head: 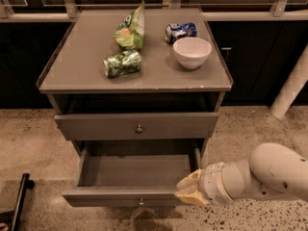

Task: Close middle drawer

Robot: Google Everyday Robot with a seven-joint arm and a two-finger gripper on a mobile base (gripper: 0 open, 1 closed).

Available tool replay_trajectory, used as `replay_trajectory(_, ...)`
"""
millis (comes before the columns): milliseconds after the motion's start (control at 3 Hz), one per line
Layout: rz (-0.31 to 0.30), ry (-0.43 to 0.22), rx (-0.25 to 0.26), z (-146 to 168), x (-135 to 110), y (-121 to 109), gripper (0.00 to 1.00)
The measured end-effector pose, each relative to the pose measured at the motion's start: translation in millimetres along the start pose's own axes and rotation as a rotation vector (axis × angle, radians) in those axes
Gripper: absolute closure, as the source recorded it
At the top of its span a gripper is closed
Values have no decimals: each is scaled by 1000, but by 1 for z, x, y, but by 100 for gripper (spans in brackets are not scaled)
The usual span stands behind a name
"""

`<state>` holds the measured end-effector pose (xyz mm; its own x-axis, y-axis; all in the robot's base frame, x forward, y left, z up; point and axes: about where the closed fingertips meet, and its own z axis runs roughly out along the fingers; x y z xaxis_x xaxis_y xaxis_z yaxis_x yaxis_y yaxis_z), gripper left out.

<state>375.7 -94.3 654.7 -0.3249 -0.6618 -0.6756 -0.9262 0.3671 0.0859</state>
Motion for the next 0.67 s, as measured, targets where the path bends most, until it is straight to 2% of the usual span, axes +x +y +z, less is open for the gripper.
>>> replay_trajectory(333, 0, 0, 0, 0, 0, 0, 87)
replay_trajectory(667, 0, 0, 0, 0, 0, 0, 100)
